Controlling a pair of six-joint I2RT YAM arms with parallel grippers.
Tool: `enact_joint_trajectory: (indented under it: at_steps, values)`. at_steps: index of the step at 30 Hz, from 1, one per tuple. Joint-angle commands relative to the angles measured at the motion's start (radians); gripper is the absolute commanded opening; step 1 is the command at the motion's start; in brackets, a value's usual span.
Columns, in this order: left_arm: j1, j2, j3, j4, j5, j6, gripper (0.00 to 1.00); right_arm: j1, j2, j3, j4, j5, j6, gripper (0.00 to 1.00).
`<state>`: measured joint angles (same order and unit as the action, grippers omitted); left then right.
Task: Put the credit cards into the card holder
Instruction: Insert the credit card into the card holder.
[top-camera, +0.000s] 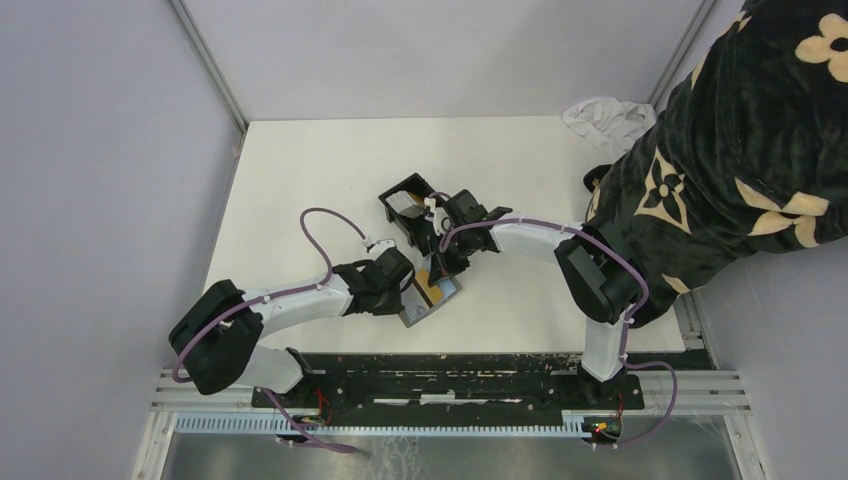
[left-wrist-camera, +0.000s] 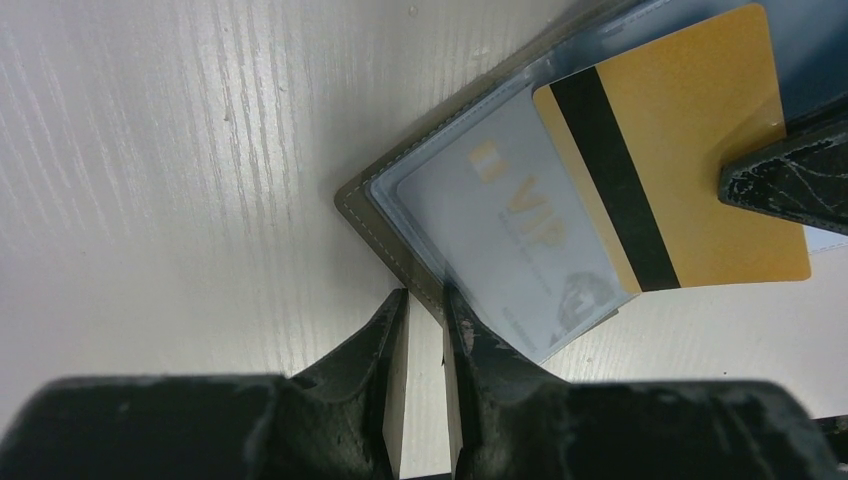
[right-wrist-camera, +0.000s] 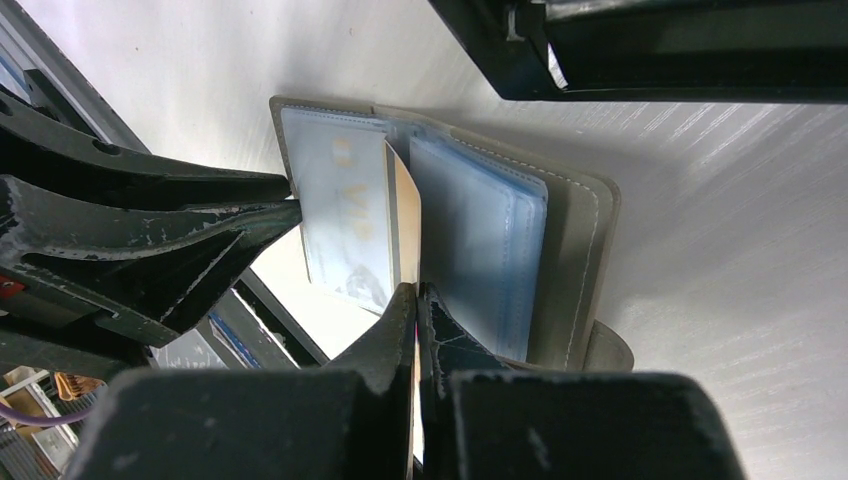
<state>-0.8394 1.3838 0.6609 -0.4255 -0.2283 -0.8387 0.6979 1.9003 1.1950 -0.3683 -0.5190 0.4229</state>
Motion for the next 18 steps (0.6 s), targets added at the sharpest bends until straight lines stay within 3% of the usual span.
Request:
enact_joint_trajectory:
  at_steps: [1,18]
  values:
    - [-0.003,0.013,-0.032,0.040,0.027,-0.050,0.26,0.006,0.020,-0.030,-0.001,0.010,-0.012,0.01]
    - [-0.003,0.040,-0.036,0.061,0.038,-0.043,0.25,0.006,0.044,-0.039,-0.015,0.028,-0.021,0.01]
